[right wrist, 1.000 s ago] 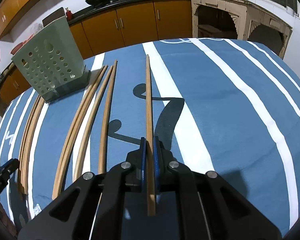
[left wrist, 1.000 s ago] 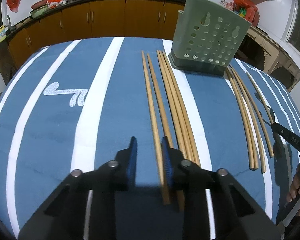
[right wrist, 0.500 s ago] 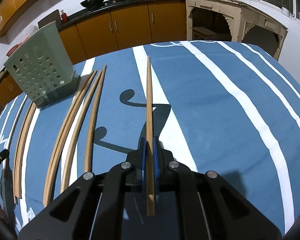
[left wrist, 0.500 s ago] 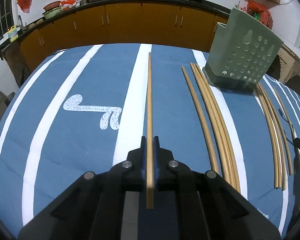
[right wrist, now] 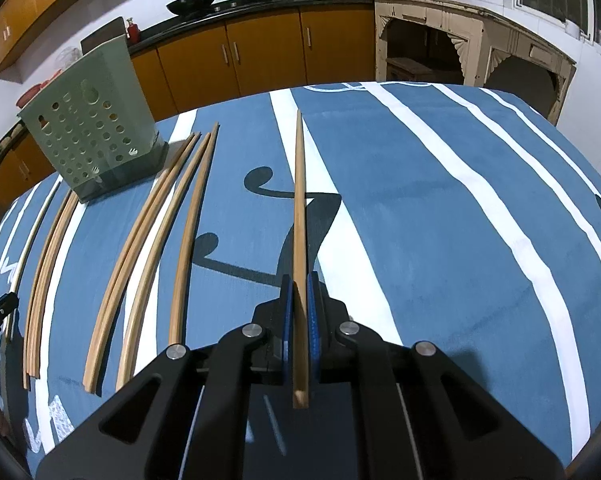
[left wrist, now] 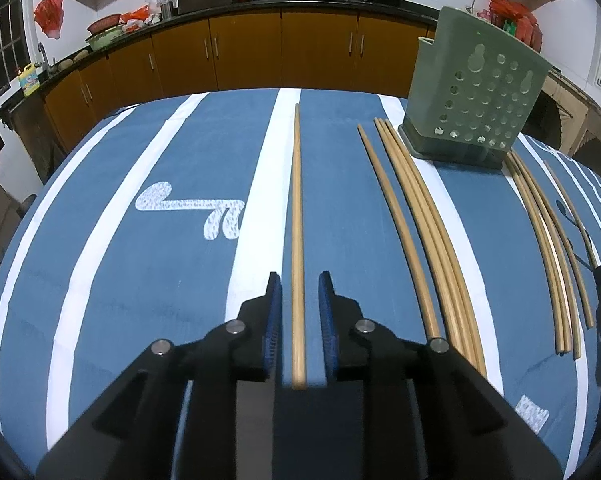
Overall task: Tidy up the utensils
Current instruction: 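Lift the held chopsticks with both tools and carry them over the green holder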
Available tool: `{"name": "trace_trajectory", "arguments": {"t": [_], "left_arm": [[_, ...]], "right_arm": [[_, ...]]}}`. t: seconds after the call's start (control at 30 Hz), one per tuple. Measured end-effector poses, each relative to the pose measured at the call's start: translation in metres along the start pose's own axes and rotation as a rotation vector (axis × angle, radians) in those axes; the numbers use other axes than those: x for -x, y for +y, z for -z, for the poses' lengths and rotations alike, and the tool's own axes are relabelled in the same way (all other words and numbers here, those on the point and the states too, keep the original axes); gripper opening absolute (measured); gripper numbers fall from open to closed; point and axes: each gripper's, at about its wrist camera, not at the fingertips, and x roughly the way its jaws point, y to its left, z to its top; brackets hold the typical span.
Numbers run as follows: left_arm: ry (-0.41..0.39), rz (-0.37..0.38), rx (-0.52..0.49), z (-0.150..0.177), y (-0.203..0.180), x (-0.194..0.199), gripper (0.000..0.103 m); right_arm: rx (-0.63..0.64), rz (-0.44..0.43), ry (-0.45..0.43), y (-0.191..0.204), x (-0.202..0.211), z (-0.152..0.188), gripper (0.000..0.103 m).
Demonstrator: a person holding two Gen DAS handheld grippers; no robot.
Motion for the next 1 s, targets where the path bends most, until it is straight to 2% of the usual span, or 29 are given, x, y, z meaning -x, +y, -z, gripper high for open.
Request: {"name": "trace_trajectory", "arguments": {"t": [0.43,0.5,0.6,0.8,1.0], "left_arm": [[0.002,-0.011,0.009,0.007,0.002,0.006,0.017],[0.001,-0.006,0.011,0.008,0.002,0.007,0.008],[0.006,0.001,-0.004,0.009,0.002,0.008,0.007],[0.004,0.031,-0.016,0.007,0.008,0.023,0.007],[-0.070,0.047,-0.014,-0.007,0.014,0.050,0.007]], "right_arm": [[0.012,-0.008,0.001,0.001,0.006,0.008,0.009],[0.010,-0.022,0.000,0.000,0.007,0.009,0.008],[0.004,-0.046,-0.003,-0.003,0.011,0.009,0.008],[0.017,-0.067,-0.083,-0.007,0.041,0.000,0.008],[-0.013,-0.096,-0.173,-0.015,0.067,-0.014,0.008]]}}
